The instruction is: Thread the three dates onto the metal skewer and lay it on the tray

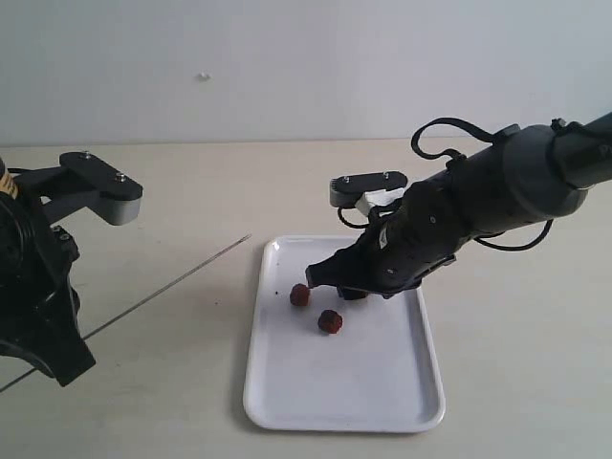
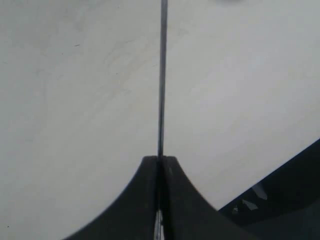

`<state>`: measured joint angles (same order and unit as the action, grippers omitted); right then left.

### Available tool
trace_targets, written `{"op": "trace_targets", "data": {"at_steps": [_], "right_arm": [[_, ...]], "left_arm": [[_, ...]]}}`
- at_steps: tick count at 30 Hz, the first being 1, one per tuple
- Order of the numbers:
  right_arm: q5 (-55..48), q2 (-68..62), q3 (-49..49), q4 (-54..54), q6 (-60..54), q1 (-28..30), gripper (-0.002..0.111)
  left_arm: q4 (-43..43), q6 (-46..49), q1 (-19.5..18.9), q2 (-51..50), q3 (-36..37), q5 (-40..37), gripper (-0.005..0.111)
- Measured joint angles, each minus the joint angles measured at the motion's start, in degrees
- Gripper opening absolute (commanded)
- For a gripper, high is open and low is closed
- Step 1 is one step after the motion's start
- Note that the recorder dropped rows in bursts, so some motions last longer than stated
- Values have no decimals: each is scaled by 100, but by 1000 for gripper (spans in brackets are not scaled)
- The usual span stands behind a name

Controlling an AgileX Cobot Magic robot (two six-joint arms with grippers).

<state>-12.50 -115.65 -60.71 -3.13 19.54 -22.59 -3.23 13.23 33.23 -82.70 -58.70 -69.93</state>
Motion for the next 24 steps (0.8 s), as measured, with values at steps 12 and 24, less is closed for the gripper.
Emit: {"op": "trace_targets", "data": {"at_steps": [12, 24], "right_arm": [[-149, 11, 0, 0, 55, 0, 32], [-150, 11, 0, 178, 137, 0, 27]], "left_arm": [[0, 0, 0, 0, 0, 0, 0], [0, 0, 0, 0, 0, 0, 0]]}}
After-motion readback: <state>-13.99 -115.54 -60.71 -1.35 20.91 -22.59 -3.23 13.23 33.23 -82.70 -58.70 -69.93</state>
